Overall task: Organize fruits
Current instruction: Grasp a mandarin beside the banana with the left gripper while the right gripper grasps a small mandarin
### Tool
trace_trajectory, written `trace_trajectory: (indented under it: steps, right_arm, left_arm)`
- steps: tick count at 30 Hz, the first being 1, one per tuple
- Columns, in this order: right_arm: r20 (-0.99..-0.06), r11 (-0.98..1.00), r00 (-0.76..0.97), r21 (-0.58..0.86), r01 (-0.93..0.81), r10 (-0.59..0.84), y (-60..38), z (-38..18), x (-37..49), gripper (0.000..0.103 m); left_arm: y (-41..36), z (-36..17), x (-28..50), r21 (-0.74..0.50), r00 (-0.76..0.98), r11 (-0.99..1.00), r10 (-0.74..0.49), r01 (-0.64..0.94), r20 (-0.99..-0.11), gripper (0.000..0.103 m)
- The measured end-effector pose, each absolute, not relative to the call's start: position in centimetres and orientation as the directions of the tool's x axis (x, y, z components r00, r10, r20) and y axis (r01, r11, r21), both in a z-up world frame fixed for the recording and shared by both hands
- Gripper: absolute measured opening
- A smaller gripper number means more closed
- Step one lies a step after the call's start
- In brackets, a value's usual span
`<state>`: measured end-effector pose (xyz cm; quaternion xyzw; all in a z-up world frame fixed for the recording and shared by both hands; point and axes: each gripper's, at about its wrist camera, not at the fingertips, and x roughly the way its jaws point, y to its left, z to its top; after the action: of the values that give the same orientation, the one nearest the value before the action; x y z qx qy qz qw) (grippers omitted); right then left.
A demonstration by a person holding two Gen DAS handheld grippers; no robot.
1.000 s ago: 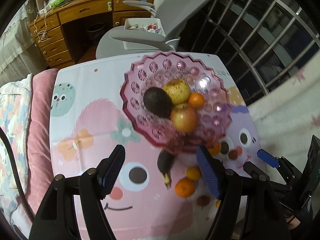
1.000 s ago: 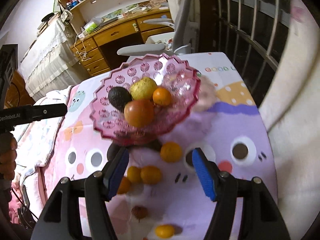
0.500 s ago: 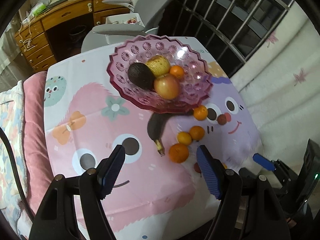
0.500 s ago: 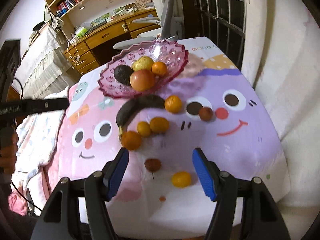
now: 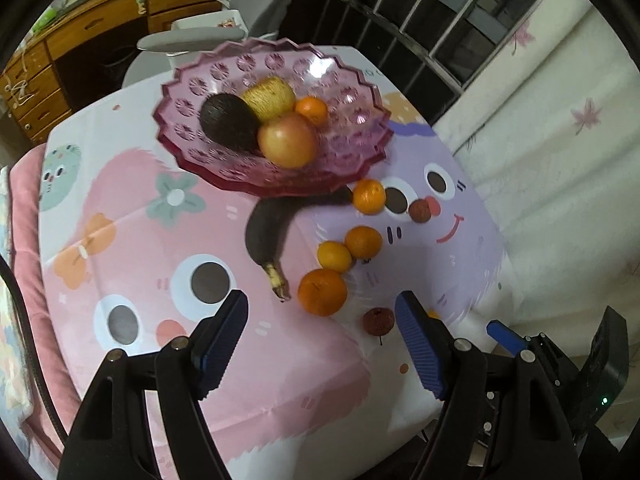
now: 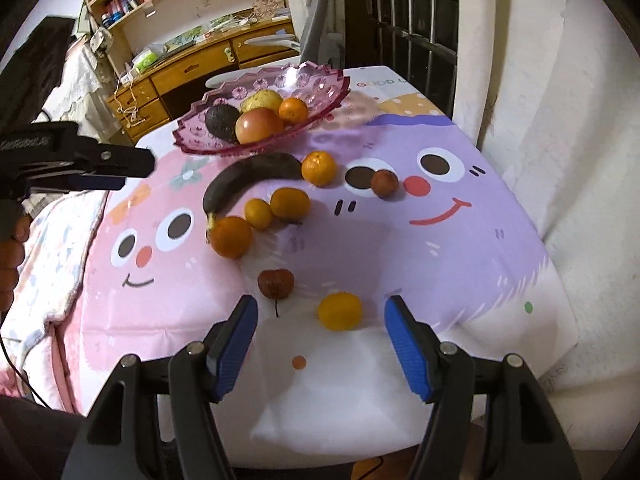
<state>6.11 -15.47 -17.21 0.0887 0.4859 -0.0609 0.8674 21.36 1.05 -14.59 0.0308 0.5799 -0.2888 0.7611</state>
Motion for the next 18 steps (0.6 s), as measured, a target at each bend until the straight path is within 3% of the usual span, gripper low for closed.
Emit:
trace_trajectory:
  steps: [14, 18]
  right_arm:
    - [-0.887, 0.992, 0.457, -0.007, 0.124, -0.064, -14.8, -20.6, 6.9, 0.066]
    - [-0.886, 0.995, 0.457, -0.047, 0.084, -0.08, -14.9, -21.2, 7.4, 0.062]
  left_arm:
    - [-2.1, -20.8, 21.2, -0.28, 0.077, 0.838, -0.354, 0.469, -0.932, 0.075]
    - [-2.3, -21.8, 21.7, -0.282, 0.081, 0.853, -0.35, 0.439, -0.933, 0.075]
